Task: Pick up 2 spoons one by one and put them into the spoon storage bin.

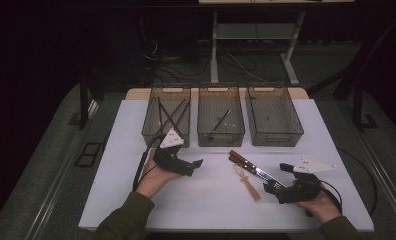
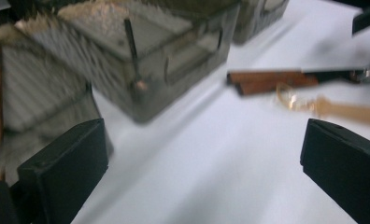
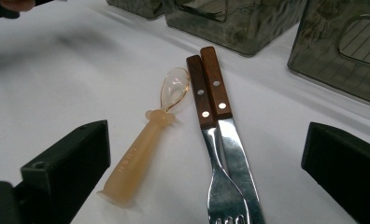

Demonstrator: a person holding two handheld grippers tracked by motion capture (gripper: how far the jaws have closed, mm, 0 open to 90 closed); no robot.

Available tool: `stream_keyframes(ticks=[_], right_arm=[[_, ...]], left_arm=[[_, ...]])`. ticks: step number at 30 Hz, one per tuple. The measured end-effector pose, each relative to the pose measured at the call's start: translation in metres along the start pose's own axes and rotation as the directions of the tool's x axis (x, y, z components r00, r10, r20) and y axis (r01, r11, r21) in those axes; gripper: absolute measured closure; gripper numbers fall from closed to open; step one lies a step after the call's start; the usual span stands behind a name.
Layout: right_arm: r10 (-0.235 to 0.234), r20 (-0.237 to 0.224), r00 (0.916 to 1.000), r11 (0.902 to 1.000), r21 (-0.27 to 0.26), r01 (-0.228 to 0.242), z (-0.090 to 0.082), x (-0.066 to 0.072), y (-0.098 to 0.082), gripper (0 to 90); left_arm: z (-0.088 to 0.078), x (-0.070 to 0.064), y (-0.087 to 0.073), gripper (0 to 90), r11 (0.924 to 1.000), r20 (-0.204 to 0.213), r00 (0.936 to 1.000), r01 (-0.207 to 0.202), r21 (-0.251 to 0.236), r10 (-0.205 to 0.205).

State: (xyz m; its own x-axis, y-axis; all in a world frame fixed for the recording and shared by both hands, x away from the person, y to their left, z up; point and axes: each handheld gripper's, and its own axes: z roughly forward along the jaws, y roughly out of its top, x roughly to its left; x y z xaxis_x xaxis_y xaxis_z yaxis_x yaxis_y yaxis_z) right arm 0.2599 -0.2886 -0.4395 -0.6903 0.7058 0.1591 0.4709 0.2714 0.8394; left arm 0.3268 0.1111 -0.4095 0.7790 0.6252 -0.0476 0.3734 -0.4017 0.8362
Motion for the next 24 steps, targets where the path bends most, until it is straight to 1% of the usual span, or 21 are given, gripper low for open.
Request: stream_keyframes(ticks=[2,4,6,9,10,12,14,16,18,21,24], right_arm=[[0.000,-0.003,1.0000,1.0000,-0.001,0.000,0.000,0.001,0.000,1.0],[-0.001,-0.003,1.0000,1.0000,0.000,0.001,0.000,0.001,0.000,1.0],[-0.002,-0.004,1.0000,1.0000,-0.002,0.002,0.000,0.001,0.000,1.0],[-0.001,0.001,1.0000,1.0000,-0.006,0.001,0.000,0.000,0.000,1.0],[0.000,0.001,1.0000,1.0000,-0.004,0.000,0.000,0.000,0.000,1.0],[0.000,0.003,1.0000,1.0000,-0.001,0.000,0.000,0.000,0.000,1.0],[-0.001,0.003,1.0000,1.0000,-0.001,0.001,0.000,0.000,0.000,1.0],[-0.001,0.004,1.0000,1.0000,-0.001,0.001,0.000,0.000,0.000,1.0],[0.001,0.009,1.0000,1.0000,-0.001,-0.001,0.000,0.000,0.000,1.0],[0.004,0.024,0.9997,1.0000,0.009,-0.004,0.000,-0.001,0.000,1.0],[0.006,0.031,0.9995,0.9998,0.019,-0.007,-0.001,-0.002,0.001,1.0]], left_arm=[[-0.004,-0.002,-0.008,0.2,1.0000,0.007,1.0000,0.002,0.007,-0.002],[-0.009,-0.004,-0.015,0.1,1.0000,0.005,1.0000,-0.002,0.002,0.002],[-0.014,-0.006,-0.021,0.0,0.9999,0.006,0.9999,-0.010,0.010,0.010],[-0.022,-0.008,-0.030,0.0,0.9998,0.008,0.9998,-0.018,0.001,0.018],[-0.025,-0.008,-0.033,0.0,0.9999,0.012,0.9998,-0.013,-0.005,0.013],[-0.030,-0.008,-0.039,0.0,1.0000,0.022,0.9997,-0.006,0.000,0.006],[-0.036,-0.007,-0.045,0.0,0.9996,0.034,0.9992,0.022,-0.016,-0.021],[-0.040,-0.007,-0.049,0.0,0.9991,0.048,0.9983,0.034,-0.024,-0.033],[-0.044,-0.008,-0.054,0.0,0.9987,0.051,0.9980,0.039,-0.031,-0.038],[-0.049,-0.011,-0.058,0.0,0.9985,0.055,0.9979,0.036,-0.043,-0.033],[-0.051,-0.014,-0.063,0.0,0.9978,0.063,0.9972,0.044,-0.050,-0.041]])
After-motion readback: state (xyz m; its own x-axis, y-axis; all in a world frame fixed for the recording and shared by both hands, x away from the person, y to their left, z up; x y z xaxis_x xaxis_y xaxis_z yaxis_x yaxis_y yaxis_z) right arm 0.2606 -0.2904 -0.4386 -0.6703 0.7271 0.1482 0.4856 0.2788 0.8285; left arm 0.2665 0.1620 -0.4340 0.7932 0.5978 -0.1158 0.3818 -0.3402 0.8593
